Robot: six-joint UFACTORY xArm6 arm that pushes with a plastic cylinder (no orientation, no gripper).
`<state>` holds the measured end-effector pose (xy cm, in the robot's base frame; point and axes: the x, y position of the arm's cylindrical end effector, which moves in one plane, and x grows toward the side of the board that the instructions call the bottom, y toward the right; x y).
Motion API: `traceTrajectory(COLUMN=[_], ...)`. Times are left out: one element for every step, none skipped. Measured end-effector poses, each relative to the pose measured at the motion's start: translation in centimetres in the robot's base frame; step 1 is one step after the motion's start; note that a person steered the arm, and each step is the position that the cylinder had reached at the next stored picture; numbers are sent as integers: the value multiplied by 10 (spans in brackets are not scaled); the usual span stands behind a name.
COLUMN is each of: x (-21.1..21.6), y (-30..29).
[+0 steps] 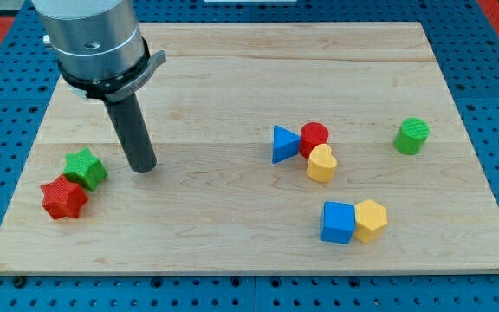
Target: Push red circle into red star
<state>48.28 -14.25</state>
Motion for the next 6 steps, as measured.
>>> traceTrajectory(x=[-2,-2,-2,-27,-62,-113], y=[-20,-50,-82,-57,23,105])
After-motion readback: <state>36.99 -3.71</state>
